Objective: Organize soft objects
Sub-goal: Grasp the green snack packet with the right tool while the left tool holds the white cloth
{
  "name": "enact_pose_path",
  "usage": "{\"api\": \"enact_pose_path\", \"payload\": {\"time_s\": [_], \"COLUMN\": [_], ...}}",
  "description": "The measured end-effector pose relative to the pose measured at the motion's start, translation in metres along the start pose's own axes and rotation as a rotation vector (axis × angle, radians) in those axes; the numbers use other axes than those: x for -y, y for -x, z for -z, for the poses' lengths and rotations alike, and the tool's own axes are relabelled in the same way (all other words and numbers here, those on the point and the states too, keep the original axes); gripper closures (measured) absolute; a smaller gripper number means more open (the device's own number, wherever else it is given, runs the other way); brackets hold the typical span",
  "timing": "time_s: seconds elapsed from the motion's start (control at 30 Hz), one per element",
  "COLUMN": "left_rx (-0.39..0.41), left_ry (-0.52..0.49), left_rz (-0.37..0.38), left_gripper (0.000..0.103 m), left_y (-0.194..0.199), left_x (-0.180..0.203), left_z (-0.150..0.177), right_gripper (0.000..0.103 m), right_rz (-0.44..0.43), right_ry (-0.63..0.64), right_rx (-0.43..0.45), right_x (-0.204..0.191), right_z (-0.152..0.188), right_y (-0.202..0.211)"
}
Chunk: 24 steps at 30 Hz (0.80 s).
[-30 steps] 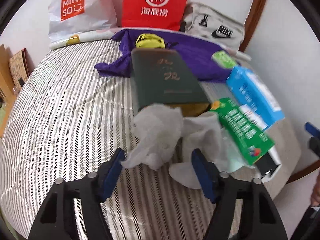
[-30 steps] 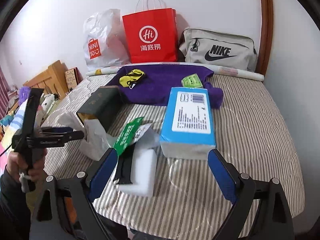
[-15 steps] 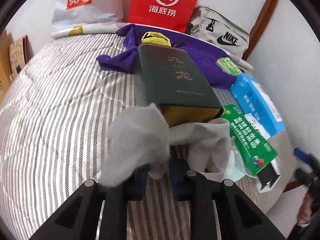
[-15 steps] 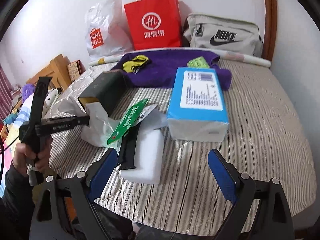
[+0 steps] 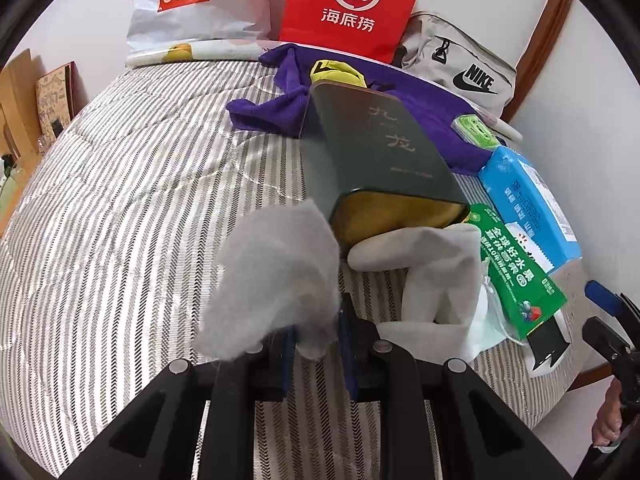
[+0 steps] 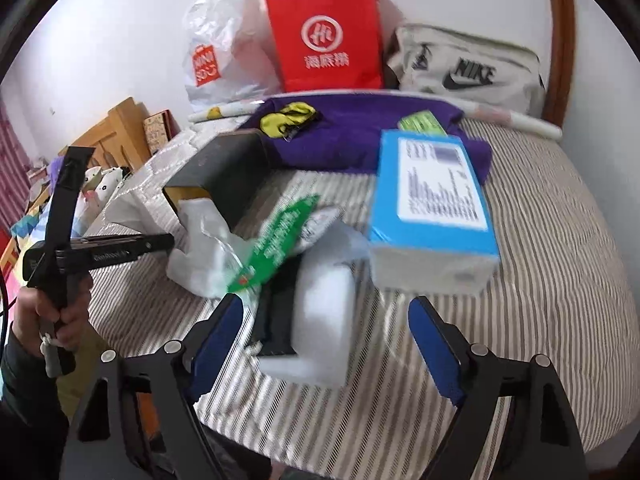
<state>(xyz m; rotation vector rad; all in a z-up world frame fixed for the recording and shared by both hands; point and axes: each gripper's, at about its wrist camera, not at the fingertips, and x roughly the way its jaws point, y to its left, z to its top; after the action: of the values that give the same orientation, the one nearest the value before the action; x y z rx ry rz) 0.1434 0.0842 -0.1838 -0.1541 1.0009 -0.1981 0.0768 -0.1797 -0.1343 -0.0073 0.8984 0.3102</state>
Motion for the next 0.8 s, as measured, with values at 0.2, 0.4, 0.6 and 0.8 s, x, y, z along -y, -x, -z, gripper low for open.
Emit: {"api": "enact_pose_path", "payload": {"time_s": [0.2, 0.4, 0.6, 0.8], "left_rx": [-0.002, -0.005, -0.002, -0.001], "left_ry": [0.0, -0.002, 0.032, 0.046], "left_rz": [0.014, 0.011, 0.047, 0.07], "left_gripper": [0.084, 0.084, 0.084, 0.084], "left_y": [0.0, 0.005, 0.005, 0.005], "left_x": [-0.001, -0.007, -0.017, -0.02], "left_z": [0.0, 0.0, 0.003, 0.003], "right_gripper": [0.021, 0.038, 0.038, 0.038], "right_rz": [-0.015, 0.043, 0.122, 0.157], "right_ry": [0.077, 0.151, 0.217, 0.222], "right_rx": [0.011, -0.053, -0.116, -0.178], "right_x": [-0.026, -0.043, -0.051, -0.047], "right_z": [-0.027, -0.05, -0.049, -0.036], "right_y": [-0.017, -0.051, -0.08, -0.098]}}
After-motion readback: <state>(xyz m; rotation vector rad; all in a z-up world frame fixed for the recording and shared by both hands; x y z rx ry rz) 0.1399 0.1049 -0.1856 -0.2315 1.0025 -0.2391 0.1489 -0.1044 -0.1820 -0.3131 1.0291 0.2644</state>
